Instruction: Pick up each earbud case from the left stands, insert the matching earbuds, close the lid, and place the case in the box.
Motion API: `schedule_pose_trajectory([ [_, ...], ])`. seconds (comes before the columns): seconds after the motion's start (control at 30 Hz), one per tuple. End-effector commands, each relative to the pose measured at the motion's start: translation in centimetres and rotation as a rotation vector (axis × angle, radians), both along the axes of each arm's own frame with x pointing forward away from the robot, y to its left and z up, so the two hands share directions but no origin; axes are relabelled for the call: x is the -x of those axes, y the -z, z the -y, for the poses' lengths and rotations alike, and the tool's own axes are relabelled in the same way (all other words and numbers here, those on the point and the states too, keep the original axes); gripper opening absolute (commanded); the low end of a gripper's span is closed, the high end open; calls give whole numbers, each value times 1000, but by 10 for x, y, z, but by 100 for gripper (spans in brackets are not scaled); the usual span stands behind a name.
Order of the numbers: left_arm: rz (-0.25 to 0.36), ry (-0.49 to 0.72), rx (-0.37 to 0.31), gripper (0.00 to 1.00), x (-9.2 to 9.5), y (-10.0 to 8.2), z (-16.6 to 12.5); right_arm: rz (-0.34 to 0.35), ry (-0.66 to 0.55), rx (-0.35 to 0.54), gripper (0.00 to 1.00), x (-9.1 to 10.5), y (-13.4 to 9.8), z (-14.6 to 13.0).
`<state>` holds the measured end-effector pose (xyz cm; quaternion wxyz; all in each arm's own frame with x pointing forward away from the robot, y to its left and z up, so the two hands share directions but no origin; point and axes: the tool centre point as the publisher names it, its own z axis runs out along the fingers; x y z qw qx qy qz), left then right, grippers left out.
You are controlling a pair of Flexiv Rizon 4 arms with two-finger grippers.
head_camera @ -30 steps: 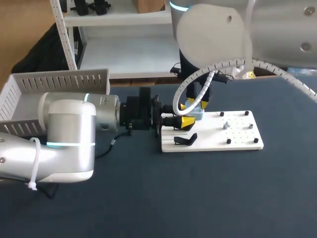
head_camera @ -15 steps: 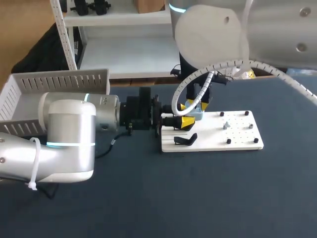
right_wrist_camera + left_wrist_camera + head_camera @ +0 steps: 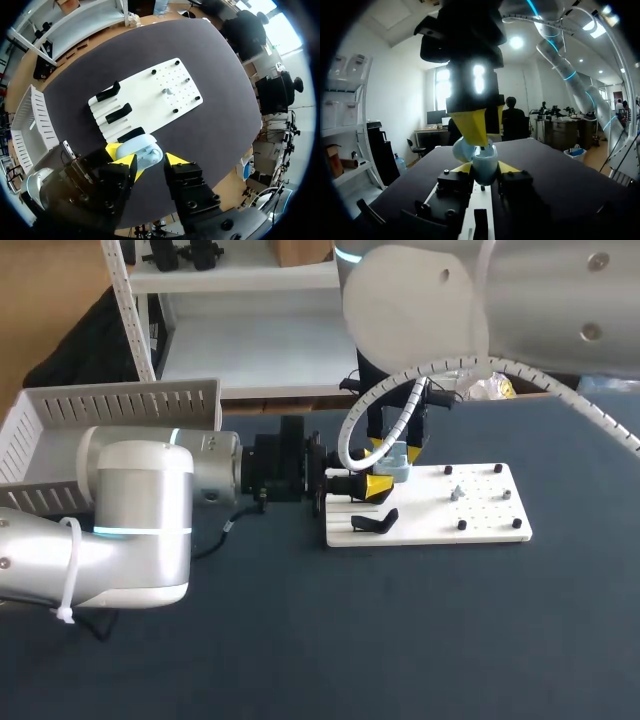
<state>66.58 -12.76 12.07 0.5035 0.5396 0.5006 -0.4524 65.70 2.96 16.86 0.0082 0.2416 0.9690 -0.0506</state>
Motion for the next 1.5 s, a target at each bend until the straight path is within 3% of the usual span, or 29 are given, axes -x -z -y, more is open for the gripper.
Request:
schedule_pose_trajectory([
  [0.03, 2, -3, 4, 0, 0, 1, 0, 27, 2, -11, 36, 10, -9, 6],
  [0.33, 2, -3, 4, 0, 0, 1, 0, 156, -45, -142, 30, 29, -37, 42],
  [0.5, 2, -3, 4, 0, 0, 1, 0, 264, -56, -235, 36, 19, -42, 74],
  [0.7, 2, -3, 4, 0, 0, 1, 0, 383, -118, -264, 38, -2, -42, 100],
  [1.07, 2, -3, 4, 0, 0, 1, 0, 363, -164, -349, 44, -34, -2, 127],
  [1.5, 2, -3, 4, 0, 0, 1, 0, 250, -198, -381, 48, -39, 64, 120],
])
